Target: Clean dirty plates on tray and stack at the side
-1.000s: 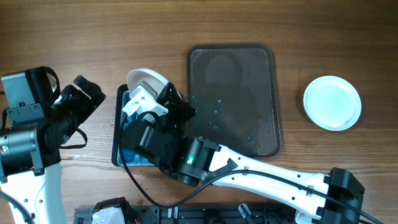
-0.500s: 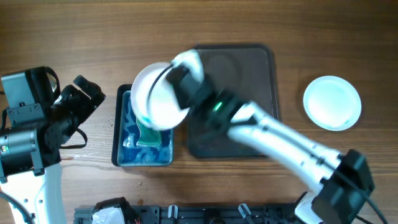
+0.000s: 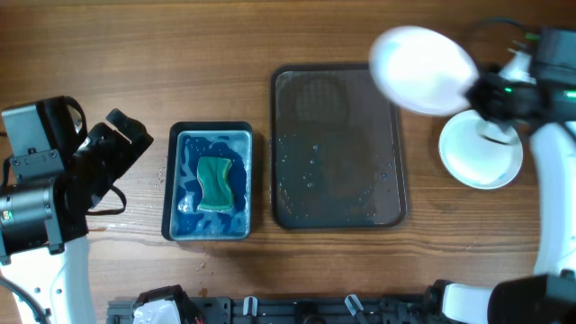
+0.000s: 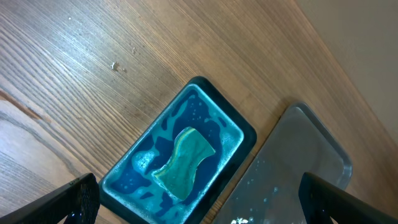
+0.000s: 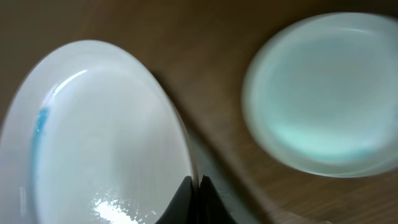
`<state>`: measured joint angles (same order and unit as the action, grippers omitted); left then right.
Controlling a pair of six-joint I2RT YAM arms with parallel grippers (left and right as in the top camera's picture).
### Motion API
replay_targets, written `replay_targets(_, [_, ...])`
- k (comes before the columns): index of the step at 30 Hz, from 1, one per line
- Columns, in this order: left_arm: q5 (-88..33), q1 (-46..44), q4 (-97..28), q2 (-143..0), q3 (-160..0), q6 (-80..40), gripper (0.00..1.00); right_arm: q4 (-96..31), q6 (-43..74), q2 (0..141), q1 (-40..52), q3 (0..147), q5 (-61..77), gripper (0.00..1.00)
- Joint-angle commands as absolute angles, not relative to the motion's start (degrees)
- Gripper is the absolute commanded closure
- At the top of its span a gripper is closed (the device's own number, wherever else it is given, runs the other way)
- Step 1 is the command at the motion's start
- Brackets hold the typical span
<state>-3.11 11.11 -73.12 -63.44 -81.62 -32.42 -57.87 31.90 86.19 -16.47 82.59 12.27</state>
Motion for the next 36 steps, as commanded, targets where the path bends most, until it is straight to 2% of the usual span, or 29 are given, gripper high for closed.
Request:
replay_targets(1, [-3.99,11.53,-72.95,-63.55,-82.26,-32.34,0.0,-60.64,28.03,90.52,-26.76,81.14,11.57,0.96])
replay_targets(5, [-3.99,11.53,-72.95,-63.55,-82.26,-32.34,0.0,-61.6,26.96,94.21,-33.54,76.25,9.85,0.96])
replay_targets(9, [-3.99,11.53,-72.95,-63.55,-82.26,-32.34,0.0,-59.2,26.96,95.7,-36.42,69.91,9.8,0.96])
replay_targets(11, [-4.01,11.53,-72.97,-63.55,-82.26,-32.34,0.0,-58.17,26.72,95.66,-36.56,68.64,9.39,0.96])
replay_targets(16, [-4.01,11.53,-72.95,-63.55,-82.26,-32.34,0.0,-56.73,17.72,91.96,-31.73,68.66,10.52,0.96])
replay_targets(21, [-3.99,11.53,-72.97,-63.55,-82.26,-32.34,0.0,-51.77,13.17,81.25,-16.71,68.69,9.3,0.96])
replay_targets(26, [-3.99,11.53,-72.95,-63.55,-82.26,-32.34,0.0,-44.45,11.77,72.44,4.03,68.66,-2.37,0.96])
replay_targets(33, [-3.99,11.53,-72.95,-63.55,-82.26,-32.34,0.0,-38.98,8.82,73.54,33.93,68.66,-21.28,0.96])
replay_targets(36, [-3.99,11.53,-72.95,-63.55,-82.26,-32.34,0.0,-37.95,7.57,76.38,42.92,68.66,-33.61,0.96])
